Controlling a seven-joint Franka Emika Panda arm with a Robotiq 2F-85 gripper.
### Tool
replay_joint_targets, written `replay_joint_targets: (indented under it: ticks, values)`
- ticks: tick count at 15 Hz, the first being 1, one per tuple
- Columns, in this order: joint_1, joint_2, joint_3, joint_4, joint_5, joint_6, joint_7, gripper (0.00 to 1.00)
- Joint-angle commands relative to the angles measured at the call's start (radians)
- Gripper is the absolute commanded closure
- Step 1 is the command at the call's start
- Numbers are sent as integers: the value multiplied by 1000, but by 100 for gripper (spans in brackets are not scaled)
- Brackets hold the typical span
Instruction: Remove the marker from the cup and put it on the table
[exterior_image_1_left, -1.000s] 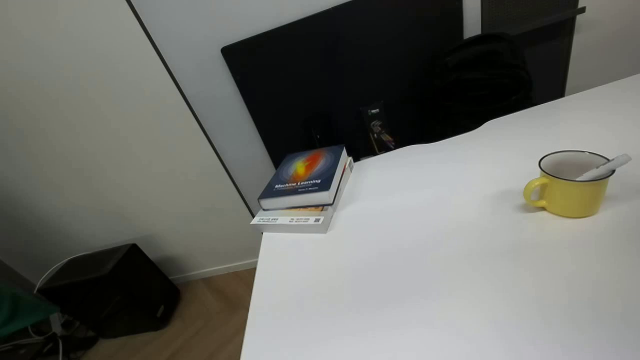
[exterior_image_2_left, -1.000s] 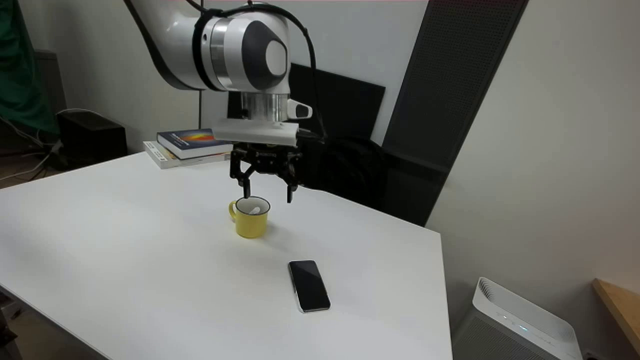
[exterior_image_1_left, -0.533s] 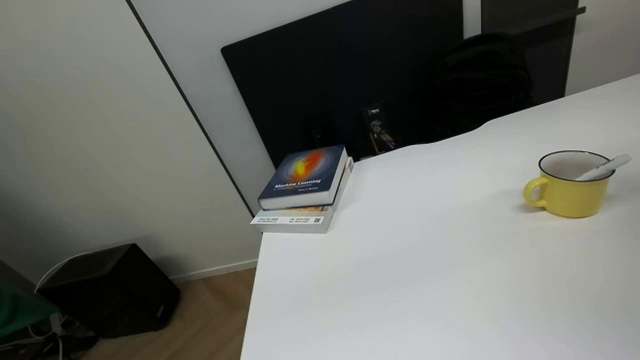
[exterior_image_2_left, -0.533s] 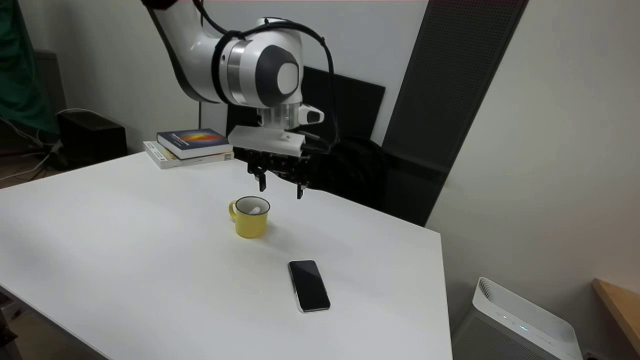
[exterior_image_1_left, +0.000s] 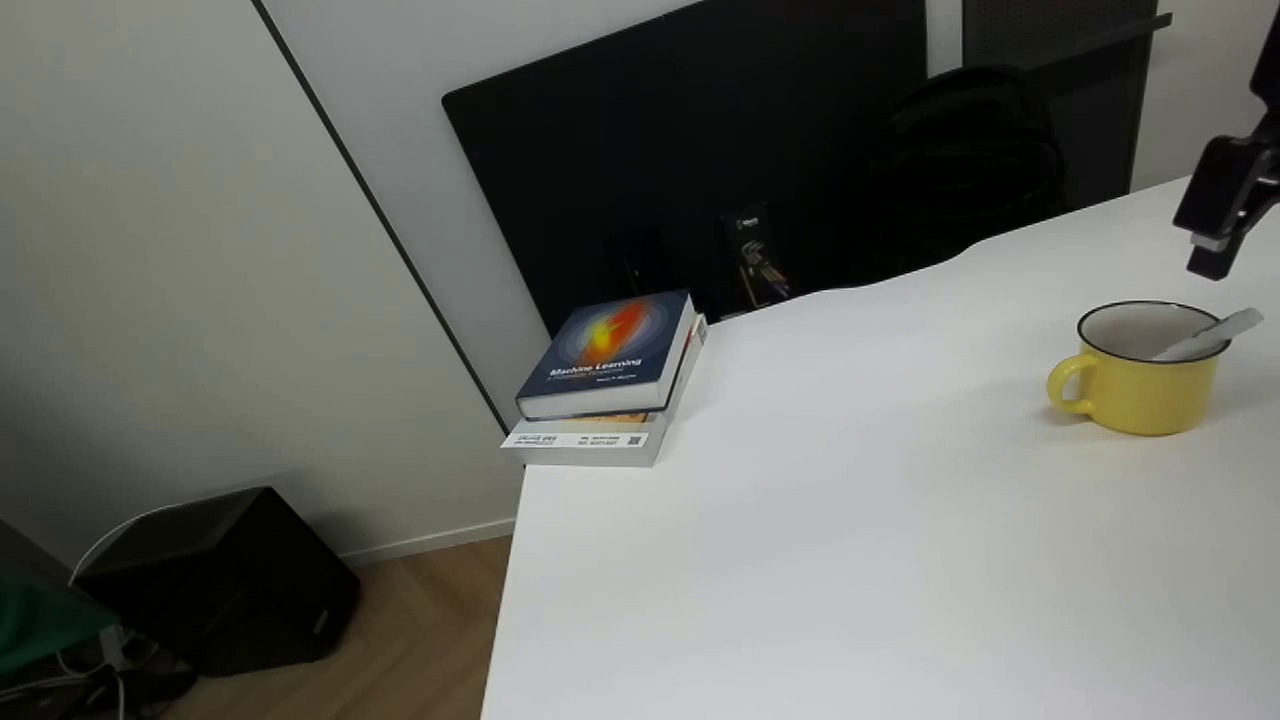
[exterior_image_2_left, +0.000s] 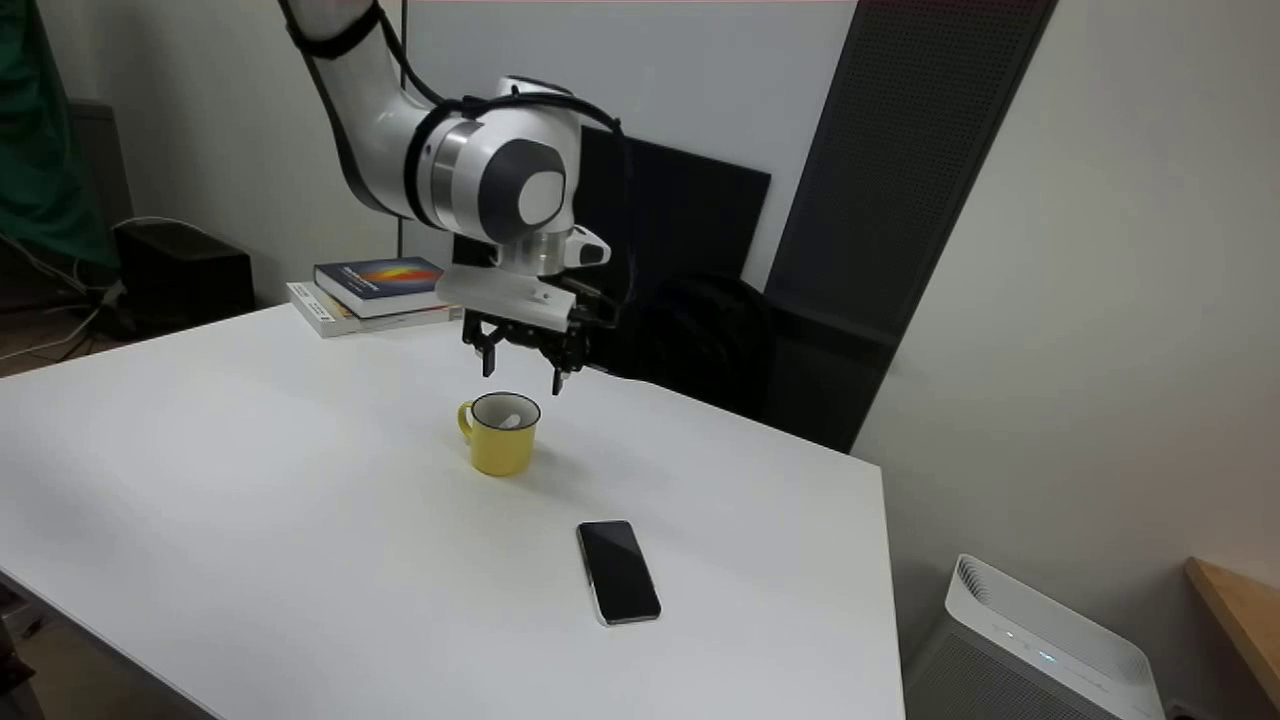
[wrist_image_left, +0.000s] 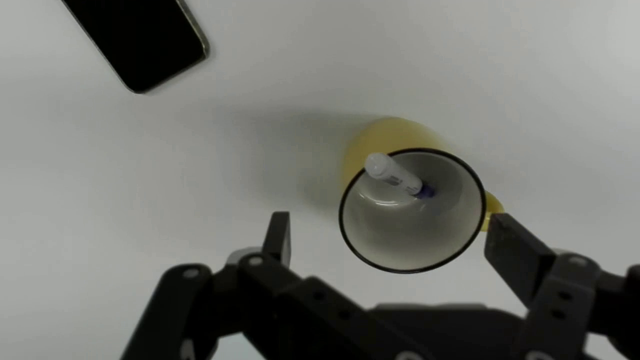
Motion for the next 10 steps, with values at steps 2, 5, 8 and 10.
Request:
replay_joint_targets:
  ticks: [2,5,8,10]
  values:
    - [-59,69,60,82,61,7,-129,0]
    - [-127,98,128,110,124,-37,-274,0]
    - [-86,78,85,68,88,-7,-204,0]
    - [-83,78,85,67,88,-7,-203,0]
